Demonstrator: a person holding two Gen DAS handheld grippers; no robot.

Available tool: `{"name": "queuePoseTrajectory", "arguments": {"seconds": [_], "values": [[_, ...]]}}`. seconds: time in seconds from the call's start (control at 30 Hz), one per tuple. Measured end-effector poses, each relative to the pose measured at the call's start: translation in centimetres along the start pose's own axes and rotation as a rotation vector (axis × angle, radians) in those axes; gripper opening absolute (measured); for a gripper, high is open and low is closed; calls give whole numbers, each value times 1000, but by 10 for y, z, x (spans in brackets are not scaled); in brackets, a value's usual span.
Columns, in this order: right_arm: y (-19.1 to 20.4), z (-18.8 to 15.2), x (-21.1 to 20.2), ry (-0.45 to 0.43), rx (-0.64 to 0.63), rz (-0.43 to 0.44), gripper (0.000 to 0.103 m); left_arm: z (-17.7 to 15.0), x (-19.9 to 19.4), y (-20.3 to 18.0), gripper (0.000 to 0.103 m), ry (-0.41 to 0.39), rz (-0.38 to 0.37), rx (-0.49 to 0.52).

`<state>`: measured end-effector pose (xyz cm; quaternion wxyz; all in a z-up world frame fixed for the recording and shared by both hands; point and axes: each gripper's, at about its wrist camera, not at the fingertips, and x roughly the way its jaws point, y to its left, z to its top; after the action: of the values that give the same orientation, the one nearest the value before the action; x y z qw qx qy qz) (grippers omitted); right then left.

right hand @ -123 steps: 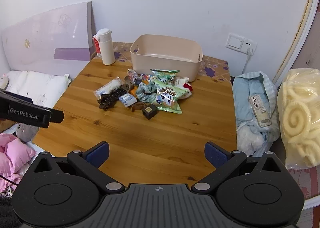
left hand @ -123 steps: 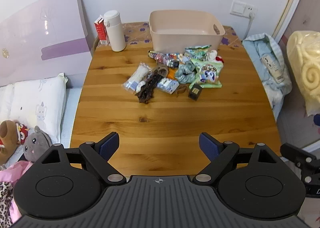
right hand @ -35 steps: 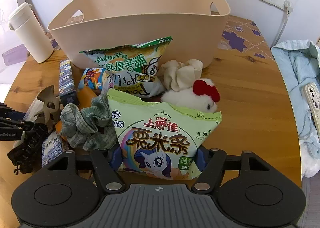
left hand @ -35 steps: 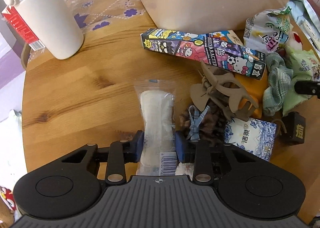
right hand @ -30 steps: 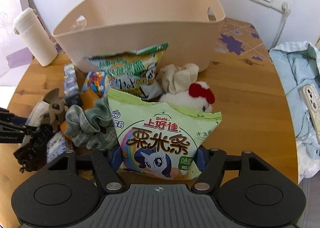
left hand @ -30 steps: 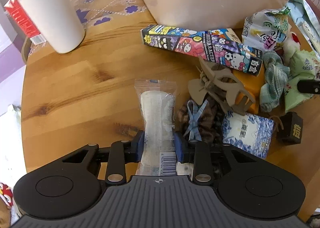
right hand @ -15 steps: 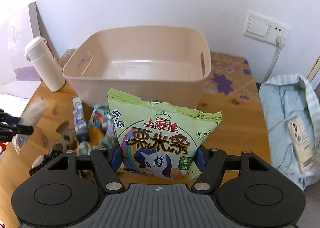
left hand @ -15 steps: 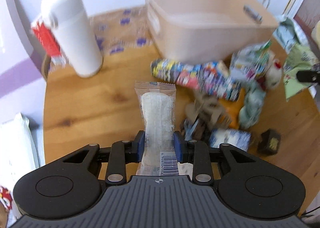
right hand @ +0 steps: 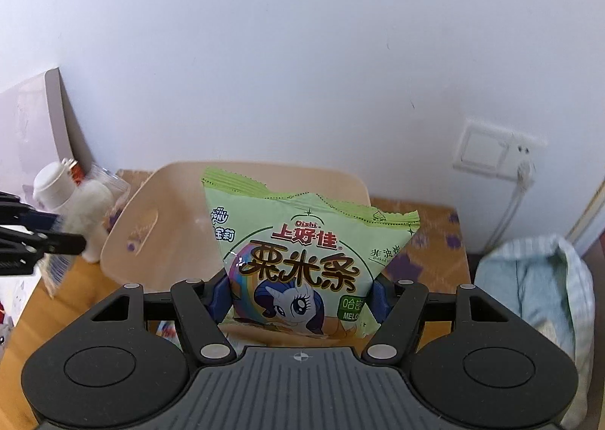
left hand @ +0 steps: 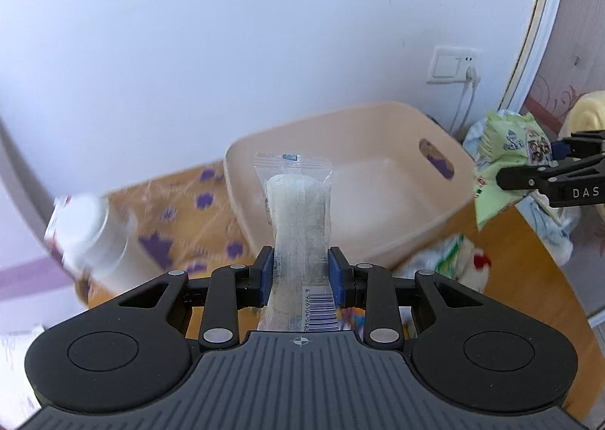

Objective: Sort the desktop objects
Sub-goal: 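Carry the pad and snack bag into the beige basket and release both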

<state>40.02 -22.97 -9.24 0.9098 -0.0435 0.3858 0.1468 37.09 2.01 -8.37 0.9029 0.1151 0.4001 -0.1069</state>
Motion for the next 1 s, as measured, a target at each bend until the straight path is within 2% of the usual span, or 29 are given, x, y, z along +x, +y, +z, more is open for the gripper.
{"name": "queuePoseTrajectory", "arguments": {"seconds": [0.2,0.4,0.6,0.67,0.7,0.73,0.8,0.87,0.93,1.0], "values": [[1,13,40,37,-20,-6,66,25,44,-17,31,34,41,16],[10,13,79,88,-106,-25,66,38,91,-30,31,100,60,-3],[31,6,103,137,-183,-32,66,36,130,-34,29,186,89,-18],[33,4,107,151,-183,-22,67,32,138,-35,28,209,96,-15],[33,3,107,153,-179,-22,74,29,140,-35,28,219,94,-18],[33,1,106,150,-171,-16,76,27,141,-35,28,226,85,-22],[32,-1,103,143,-154,-10,80,23,139,-36,33,226,71,-25],[31,-4,98,137,-133,-15,85,20,136,-35,52,225,77,-27],[29,-5,89,124,-107,-10,87,17,129,-33,60,211,83,-43],[16,-11,75,107,-92,-6,91,15,121,-29,62,202,81,-60]]}}
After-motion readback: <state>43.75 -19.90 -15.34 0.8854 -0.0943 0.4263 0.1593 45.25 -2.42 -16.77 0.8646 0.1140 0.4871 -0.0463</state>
